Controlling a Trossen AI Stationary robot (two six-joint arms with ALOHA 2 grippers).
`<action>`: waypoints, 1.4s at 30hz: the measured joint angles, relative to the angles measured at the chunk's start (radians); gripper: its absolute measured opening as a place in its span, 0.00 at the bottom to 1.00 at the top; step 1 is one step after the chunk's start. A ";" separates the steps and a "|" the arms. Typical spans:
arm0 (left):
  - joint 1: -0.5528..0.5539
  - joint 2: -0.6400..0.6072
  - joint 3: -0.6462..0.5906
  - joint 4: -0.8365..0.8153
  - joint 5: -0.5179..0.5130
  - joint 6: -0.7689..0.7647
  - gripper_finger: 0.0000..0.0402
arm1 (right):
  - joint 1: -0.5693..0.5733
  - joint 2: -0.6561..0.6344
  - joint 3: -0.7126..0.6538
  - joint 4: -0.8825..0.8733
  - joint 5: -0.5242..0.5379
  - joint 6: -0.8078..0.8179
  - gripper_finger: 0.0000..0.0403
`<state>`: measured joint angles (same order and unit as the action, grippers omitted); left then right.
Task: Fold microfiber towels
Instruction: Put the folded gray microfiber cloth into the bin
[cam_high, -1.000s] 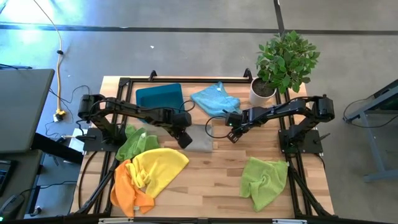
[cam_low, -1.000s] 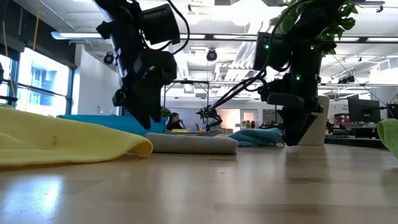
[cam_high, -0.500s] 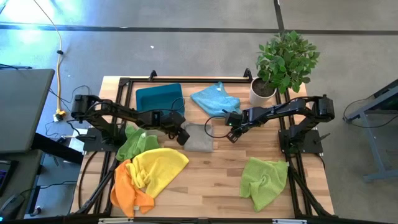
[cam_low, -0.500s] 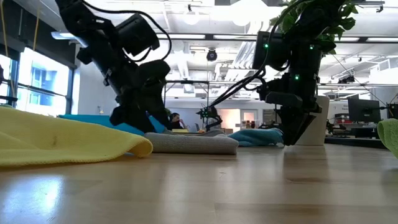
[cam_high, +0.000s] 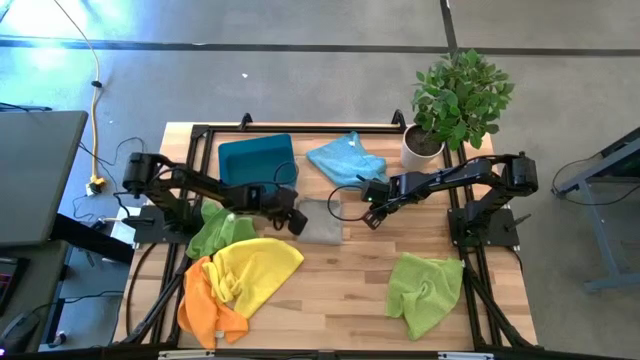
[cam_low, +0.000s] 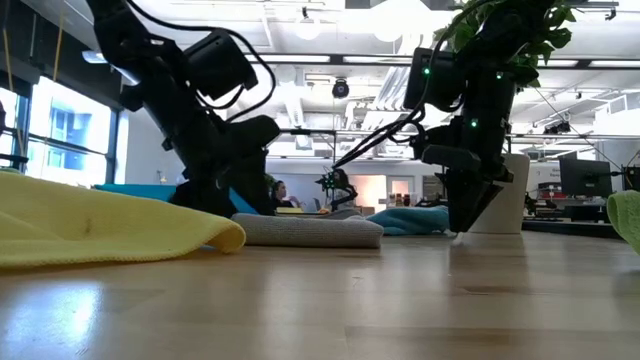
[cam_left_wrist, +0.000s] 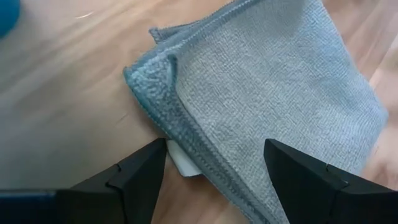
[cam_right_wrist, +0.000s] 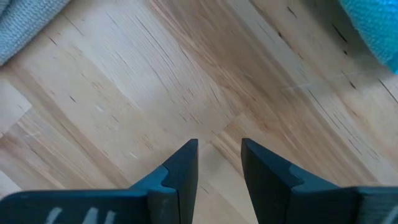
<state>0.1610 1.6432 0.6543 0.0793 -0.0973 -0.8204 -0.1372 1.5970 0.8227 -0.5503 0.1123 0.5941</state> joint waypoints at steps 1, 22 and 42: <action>-0.005 0.002 0.000 0.009 -0.002 0.007 0.66 | 0.000 0.000 0.000 0.000 0.000 0.000 0.28; -0.084 0.120 0.000 0.169 -0.191 0.188 0.26 | 0.000 0.000 0.000 0.020 0.000 0.000 0.28; -0.038 -0.072 0.090 -0.277 -0.004 0.414 0.01 | 0.000 0.000 0.000 0.054 0.000 0.000 0.28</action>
<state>0.1230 1.5712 0.7448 -0.1980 -0.1013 -0.4064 -0.1374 1.5970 0.8227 -0.4960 0.1123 0.5941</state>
